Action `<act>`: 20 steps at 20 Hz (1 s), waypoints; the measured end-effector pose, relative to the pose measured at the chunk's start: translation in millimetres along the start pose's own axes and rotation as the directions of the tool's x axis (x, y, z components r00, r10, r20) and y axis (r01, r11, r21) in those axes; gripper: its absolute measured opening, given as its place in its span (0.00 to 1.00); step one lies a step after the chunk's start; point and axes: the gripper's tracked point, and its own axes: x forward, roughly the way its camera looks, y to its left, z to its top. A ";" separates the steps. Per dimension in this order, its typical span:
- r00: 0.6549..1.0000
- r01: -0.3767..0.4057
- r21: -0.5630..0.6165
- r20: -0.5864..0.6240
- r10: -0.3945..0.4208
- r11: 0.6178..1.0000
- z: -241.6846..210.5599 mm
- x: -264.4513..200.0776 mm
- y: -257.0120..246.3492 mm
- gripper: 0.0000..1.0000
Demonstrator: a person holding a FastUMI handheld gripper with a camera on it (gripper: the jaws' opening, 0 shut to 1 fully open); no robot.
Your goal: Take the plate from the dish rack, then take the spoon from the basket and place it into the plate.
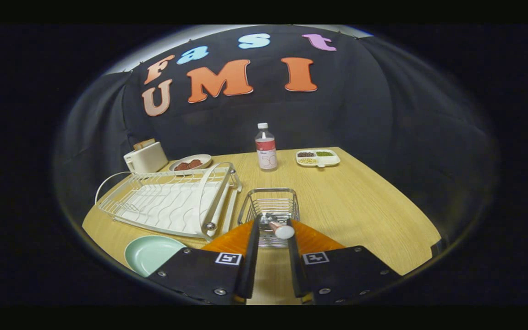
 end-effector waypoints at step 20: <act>0.993 -0.057 -0.071 0.103 0.064 0.996 105.4 -51.7 7.4 0.10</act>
